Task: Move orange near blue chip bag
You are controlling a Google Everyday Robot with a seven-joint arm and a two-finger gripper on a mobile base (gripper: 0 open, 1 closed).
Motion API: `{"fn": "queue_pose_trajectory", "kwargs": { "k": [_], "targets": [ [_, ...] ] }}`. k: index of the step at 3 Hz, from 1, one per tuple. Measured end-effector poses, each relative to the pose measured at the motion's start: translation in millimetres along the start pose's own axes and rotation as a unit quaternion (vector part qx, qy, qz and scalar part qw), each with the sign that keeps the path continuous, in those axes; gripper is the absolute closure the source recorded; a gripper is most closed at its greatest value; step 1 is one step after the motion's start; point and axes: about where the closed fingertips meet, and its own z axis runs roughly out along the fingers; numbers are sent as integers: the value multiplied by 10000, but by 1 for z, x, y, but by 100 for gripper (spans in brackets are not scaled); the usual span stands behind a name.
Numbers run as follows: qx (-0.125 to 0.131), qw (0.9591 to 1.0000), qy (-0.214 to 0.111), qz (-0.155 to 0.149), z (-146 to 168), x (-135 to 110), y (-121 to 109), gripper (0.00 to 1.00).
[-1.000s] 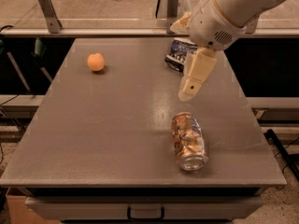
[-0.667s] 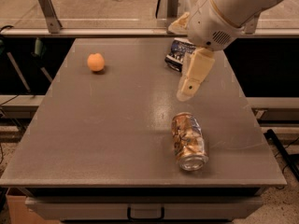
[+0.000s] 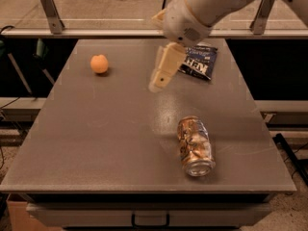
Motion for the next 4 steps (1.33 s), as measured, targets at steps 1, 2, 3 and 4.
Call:
{"fn": "queue_pose_trajectory", "kwargs": {
  "k": [1,2,3,4],
  "targets": [
    [61,9991,-403,99,43,-42,-26,0],
    [227,9960,-776,391,85,-85,-48,0],
    [386,9942,-882,484,83,-91,-56,0],
    [364,9944,-871,471,83,-91,-54,0]
  ]
}}
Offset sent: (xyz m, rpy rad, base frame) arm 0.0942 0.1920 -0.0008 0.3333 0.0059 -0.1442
